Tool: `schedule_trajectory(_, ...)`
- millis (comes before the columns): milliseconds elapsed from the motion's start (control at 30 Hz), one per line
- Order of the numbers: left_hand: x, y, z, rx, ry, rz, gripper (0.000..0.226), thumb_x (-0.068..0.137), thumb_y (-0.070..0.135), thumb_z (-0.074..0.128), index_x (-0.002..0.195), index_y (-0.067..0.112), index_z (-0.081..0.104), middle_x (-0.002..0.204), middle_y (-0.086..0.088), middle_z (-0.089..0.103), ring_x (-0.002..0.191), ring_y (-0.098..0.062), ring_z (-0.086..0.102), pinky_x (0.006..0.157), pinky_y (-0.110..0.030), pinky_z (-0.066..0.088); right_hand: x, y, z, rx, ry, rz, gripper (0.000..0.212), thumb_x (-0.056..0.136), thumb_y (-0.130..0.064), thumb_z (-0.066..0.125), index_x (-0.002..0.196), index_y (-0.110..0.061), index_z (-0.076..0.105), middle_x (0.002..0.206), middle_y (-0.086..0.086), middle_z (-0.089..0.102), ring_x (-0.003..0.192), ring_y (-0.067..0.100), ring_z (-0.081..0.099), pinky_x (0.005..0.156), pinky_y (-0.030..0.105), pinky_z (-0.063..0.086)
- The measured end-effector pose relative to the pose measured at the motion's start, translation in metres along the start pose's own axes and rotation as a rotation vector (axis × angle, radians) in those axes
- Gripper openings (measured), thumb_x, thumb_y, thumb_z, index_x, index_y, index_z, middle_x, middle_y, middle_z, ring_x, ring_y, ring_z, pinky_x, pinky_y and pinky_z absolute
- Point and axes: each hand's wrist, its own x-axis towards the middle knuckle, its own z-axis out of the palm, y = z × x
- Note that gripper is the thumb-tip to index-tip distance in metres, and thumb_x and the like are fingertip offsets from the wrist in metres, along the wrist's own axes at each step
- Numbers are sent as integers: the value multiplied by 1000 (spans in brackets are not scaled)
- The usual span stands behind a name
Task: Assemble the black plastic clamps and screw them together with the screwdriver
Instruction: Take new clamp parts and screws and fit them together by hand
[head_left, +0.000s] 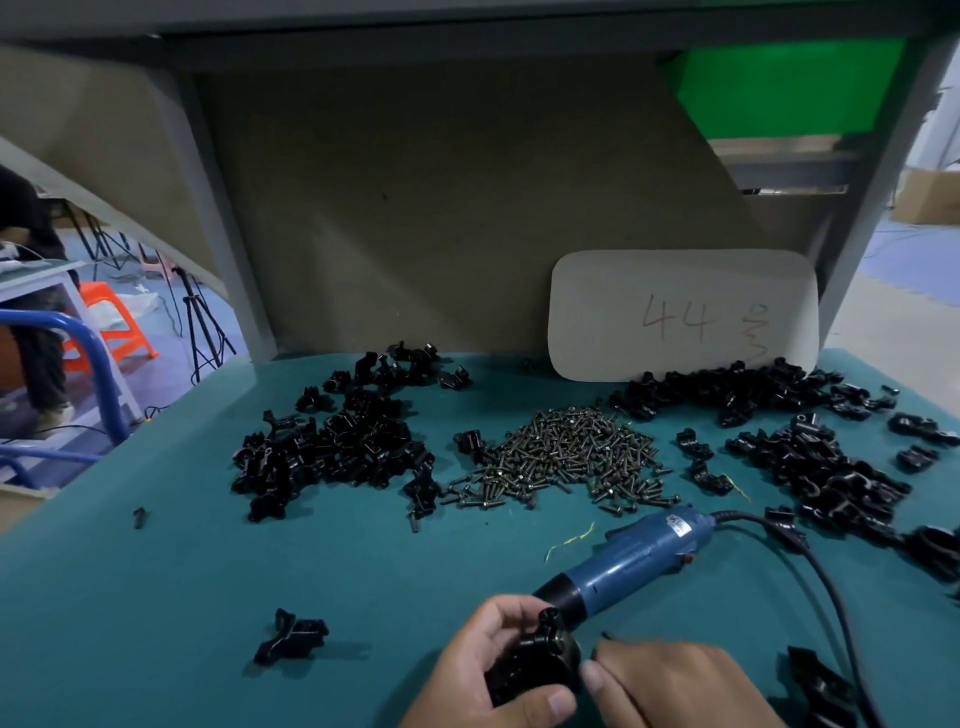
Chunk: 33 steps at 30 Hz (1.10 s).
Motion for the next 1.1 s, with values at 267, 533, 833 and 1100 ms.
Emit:
schedule_trajectory(267, 2, -2, -2, -34, 18, -9, 78, 58, 31, 89, 122, 6, 51, 102, -3, 76, 99, -15, 70, 88, -19, 47, -1, -9, -7, 17, -83, 9, 14, 85, -58, 35, 85, -52, 23, 56, -29, 29, 52, -23, 27, 47, 11, 20)
schedule_trajectory(533, 2, 1, 0, -35, -9, -18, 86, 57, 41, 94, 123, 8, 51, 105, 0, 76, 102, -12, 69, 91, -20, 47, -3, 0, 2, 142, -144, 59, 39, 83, -82, 3, 85, -59, 35, 87, -24, 52, 72, -4, 46, 67, 14, 35)
schedule_trajectory(833, 1, 2, 1, -37, 8, 10, 75, 63, 34, 88, 122, 8, 49, 103, 2, 76, 99, -9, 69, 85, -14, 46, -1, -5, -6, 130, -182, 58, 30, 90, -79, 12, 83, -63, 35, 81, -17, 50, 74, -3, 45, 71, 17, 37)
schedule_trajectory(1100, -1, 1, 2, -14, 29, 79, 70, 66, 34, 86, 123, 12, 51, 108, 0, 76, 102, -11, 70, 87, -17, 47, -6, 0, -3, 90, -165, 25, 44, 86, -77, -1, 85, -51, 34, 85, -18, 48, 79, 1, 45, 75, 22, 39)
